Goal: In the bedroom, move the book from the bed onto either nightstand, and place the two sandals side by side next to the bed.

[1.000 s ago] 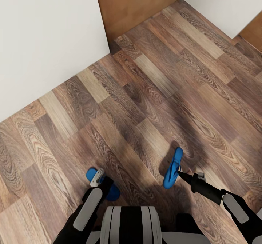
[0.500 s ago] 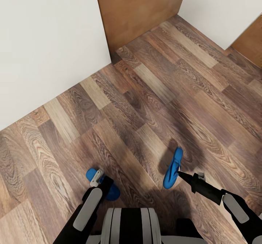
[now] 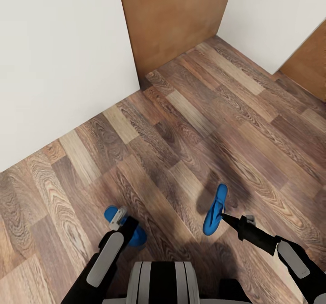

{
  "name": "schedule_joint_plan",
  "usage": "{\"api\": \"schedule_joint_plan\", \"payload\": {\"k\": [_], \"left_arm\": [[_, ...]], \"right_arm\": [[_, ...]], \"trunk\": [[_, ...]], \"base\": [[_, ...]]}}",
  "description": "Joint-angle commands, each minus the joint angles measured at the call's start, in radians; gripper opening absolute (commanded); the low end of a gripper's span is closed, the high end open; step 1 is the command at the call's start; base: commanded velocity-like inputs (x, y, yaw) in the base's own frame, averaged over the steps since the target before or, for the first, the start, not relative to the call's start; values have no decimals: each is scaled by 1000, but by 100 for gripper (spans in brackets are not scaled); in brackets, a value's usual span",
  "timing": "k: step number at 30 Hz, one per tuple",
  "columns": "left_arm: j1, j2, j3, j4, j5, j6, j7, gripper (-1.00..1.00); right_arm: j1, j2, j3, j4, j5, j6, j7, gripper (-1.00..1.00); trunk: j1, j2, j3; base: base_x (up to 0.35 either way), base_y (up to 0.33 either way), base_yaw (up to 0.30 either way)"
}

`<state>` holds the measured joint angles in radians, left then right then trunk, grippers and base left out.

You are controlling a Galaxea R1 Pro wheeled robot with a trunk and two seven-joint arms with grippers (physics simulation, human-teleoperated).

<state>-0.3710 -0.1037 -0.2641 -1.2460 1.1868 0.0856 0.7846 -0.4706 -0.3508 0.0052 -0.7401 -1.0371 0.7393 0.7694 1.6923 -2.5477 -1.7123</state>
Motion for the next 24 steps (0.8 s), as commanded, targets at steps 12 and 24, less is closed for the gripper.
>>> {"api": "schedule_joint_plan", "payload": {"k": [12,24], "left_arm": [[10,139,-9,-109,6,105,4,-100],[18,336,-8,-138,16,374,-247,-100]], "right_arm": [[0,1,1,1,-4,6,2,-100],[0,1,2,1,-3,3,1,-100]], "trunk": [[-5,3,46],[-11,5,92]], "base": [[0,0,0],[0,0,0]]}}
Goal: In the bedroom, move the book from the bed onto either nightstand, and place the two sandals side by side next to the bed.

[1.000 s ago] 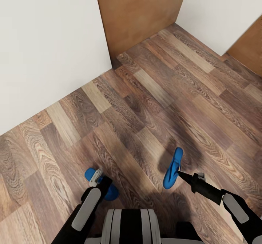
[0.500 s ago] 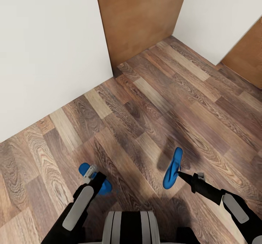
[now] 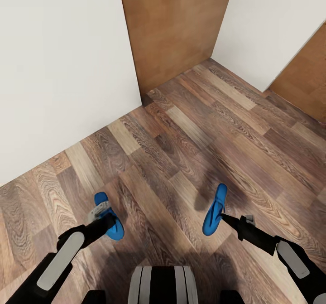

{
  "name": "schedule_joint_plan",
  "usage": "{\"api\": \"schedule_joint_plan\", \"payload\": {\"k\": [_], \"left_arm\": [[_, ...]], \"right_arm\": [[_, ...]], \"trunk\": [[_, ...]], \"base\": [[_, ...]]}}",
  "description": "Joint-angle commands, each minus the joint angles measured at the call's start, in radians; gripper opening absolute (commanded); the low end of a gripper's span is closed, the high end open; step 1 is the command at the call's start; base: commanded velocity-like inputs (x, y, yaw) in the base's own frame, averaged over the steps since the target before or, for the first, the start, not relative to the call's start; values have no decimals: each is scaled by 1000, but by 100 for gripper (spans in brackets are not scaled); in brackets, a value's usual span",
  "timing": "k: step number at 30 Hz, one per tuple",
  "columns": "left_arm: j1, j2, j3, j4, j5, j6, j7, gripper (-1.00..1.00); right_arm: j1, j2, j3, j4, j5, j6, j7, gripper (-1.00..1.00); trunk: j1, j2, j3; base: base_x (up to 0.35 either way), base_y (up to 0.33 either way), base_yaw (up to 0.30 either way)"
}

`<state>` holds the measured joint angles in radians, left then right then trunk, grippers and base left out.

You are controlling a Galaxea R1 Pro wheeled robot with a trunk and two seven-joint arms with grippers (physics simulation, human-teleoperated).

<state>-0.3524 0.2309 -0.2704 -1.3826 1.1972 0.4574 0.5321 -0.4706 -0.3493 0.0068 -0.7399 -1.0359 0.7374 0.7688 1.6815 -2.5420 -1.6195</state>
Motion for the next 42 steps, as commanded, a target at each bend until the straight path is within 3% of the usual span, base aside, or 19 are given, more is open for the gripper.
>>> {"api": "schedule_joint_plan", "payload": {"k": [1,9,11,14,17,21,24,31,34,37,38,41,42], "left_arm": [[-1,7,-1,6,5,14,-17,-100],[-1,90,0,157,-6,60,-350,-100],[0,114,-1,162,-33,65,-441,-100],[0,122,-1,161,-68,75,-528,-100],[0,129,0,160,-101,115,-585,-100],[-1,133,0,161,-169,148,-613,-100],[0,132,-3,159,-186,152,-618,-100],[0,133,-4,185,-192,152,-619,-100],[1,134,-4,279,-195,139,-623,-100],[1,134,-5,340,-211,98,-662,-100],[2,134,-5,357,-229,82,-686,-100],[6,133,-8,435,-373,22,-817,-100],[6,133,-8,445,-396,11,-840,-100]], "right_arm": [[0,0,1,1,-4,5,2,-100],[0,1,12,2,19,-4,-7,-100],[0,-4,21,2,108,-3,-5,-100],[0,-9,24,3,224,-3,-1,-100],[1,-10,24,11,294,-3,-1,-100],[6,-11,24,20,414,-5,-1,-100],[8,-11,24,23,478,-6,-1,-100],[10,-13,23,25,501,-14,0,-100],[13,-32,22,35,502,-94,1,-100],[13,-55,23,122,502,-207,2,-100],[13,-59,24,162,503,-239,3,-100],[13,-64,24,273,505,-355,25,-100],[13,-64,24,287,507,-374,30,-100]], "trunk": [[-1,0,3],[-4,2,34],[-5,2,42],[-6,3,54],[-8,4,65],[-10,5,81],[-11,5,92],[-14,7,119],[-15,8,131],[-17,8,143],[-17,9,146],[-19,9,158],[-19,10,162]], "base": [[0,0,0],[0,0,0],[0,0,0],[0,0,0],[0,0,0],[0,0,0],[0,0,0],[0,0,0],[0,0,0],[0,0,0],[0,0,0],[0,0,0],[0,0,0]]}}
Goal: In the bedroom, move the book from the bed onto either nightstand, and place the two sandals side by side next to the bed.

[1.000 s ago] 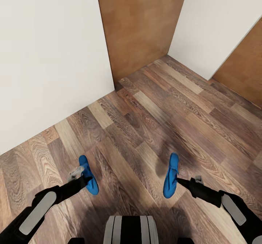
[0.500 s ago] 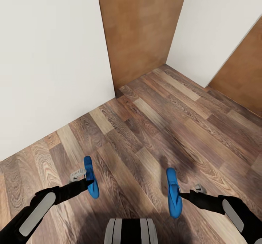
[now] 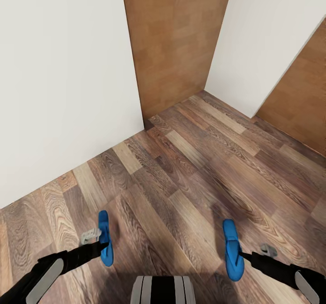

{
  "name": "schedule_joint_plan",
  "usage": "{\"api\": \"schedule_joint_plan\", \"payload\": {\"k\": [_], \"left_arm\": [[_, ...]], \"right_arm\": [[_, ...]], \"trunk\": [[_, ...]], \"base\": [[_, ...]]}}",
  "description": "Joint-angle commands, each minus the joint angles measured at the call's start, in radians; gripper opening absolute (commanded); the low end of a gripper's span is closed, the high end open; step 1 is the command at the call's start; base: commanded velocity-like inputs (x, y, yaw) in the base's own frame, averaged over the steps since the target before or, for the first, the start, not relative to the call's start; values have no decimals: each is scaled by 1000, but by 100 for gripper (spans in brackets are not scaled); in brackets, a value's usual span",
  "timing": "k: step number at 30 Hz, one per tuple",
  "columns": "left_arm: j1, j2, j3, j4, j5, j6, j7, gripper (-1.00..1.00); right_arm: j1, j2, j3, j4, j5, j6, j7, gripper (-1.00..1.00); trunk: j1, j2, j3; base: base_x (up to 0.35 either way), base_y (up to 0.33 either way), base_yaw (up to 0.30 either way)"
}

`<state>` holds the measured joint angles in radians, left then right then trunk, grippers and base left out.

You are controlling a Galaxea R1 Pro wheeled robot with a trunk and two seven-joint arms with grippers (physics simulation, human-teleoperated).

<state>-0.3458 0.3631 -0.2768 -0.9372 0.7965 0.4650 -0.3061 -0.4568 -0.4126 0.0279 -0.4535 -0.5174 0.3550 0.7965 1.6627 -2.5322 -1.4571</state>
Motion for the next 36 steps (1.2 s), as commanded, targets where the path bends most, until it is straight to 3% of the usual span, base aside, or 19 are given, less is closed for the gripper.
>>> {"api": "schedule_joint_plan", "payload": {"k": [1,2,3,5,6,10,12,14,17,19,31,36], "left_arm": [[0,0,-2,23,-36,-21,-46,-100],[0,0,-2,64,-87,-62,-105,-100],[0,-1,-2,92,-110,-89,-135,-100],[1,-1,-2,125,-131,-124,-169,-100],[1,-1,-2,143,-141,-147,-191,-100],[1,-3,-2,160,-149,-168,-224,-100],[1,-3,-2,166,-150,-171,-279,-100],[1,-3,-2,179,-152,-172,-310,-100],[1,-5,-3,200,-163,-172,-342,-100],[1,-5,-3,204,-166,-172,-347,-100],[1,-6,-3,239,-170,-177,-349,-100],[1,-6,0,297,-169,-239,-349,-100]], "right_arm": [[0,-1,3,29,-8,-31,10,-100],[0,-1,3,65,3,-93,17,-100],[0,-1,3,84,13,-129,20,-100],[0,0,3,109,34,-169,23,-100],[0,0,3,138,64,-194,25,-100],[0,4,4,197,147,-255,27,-100],[0,6,4,209,168,-299,55,-100],[0,6,4,214,171,-307,98,-100],[0,1,3,256,174,-315,226,-100],[0,1,3,279,172,-317,263,-100],[0,-2,2,339,163,-321,287,-100],[0,0,1,344,163,-351,283,-100]], "trunk": [[-1,0,3],[-1,0,7],[-1,0,11],[-2,1,19],[-3,1,23],[-5,2,38],[-6,3,46],[-6,3,54],[-8,4,65],[-9,4,73],[-14,7,119],[-16,8,139]], "base": [[0,0,0],[0,0,0],[0,0,0],[0,0,0],[0,0,0],[0,0,0],[0,0,0],[0,0,0],[0,0,0],[0,0,0],[0,0,0],[0,0,0]]}}
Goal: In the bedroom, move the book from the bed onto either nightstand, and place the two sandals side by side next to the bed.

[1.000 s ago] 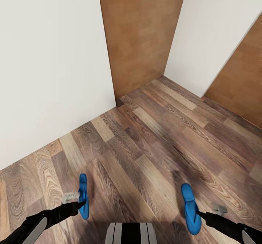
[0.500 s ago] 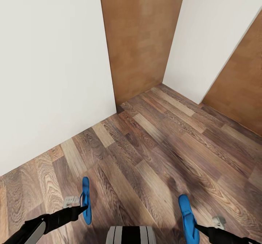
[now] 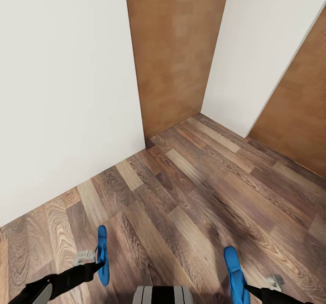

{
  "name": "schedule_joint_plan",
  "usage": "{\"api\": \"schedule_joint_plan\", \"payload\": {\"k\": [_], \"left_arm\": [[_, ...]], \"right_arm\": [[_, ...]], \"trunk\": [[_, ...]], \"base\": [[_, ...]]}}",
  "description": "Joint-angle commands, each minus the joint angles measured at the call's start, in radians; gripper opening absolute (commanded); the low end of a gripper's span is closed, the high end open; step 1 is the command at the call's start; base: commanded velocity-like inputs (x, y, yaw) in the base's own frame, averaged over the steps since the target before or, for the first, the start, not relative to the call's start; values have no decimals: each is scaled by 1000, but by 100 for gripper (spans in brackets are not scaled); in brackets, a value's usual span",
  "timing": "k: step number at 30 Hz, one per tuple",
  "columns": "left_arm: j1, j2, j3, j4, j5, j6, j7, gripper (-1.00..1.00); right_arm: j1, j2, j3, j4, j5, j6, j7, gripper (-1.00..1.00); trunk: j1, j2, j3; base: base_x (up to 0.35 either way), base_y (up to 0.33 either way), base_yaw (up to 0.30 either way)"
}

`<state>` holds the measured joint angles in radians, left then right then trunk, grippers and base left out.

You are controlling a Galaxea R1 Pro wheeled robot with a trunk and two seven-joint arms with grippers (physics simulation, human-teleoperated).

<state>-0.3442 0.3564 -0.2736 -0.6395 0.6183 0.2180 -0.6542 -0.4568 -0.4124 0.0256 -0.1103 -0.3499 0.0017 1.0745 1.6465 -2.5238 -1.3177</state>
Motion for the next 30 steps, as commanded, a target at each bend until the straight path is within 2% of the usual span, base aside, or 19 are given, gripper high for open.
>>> {"api": "schedule_joint_plan", "payload": {"k": [1,20,25,30], "left_arm": [[-1,1,-3,3,10,4,-2,-100],[0,0,-1,11,12,-2,7,-100],[0,-20,-1,20,11,-3,10,-100],[0,-29,-1,31,11,-5,10,-100]], "right_arm": [[0,-1,4,1,-4,0,5,-100],[0,0,-1,17,-4,-21,-2,-100],[0,0,-1,17,-4,-22,-3,-100],[0,0,-1,17,-4,-22,-4,-100]], "trunk": [[-1,0,3],[-9,4,77],[-11,6,96],[-14,7,115]], "base": [[0,0,0],[0,0,0],[0,0,0],[0,0,0]]}}
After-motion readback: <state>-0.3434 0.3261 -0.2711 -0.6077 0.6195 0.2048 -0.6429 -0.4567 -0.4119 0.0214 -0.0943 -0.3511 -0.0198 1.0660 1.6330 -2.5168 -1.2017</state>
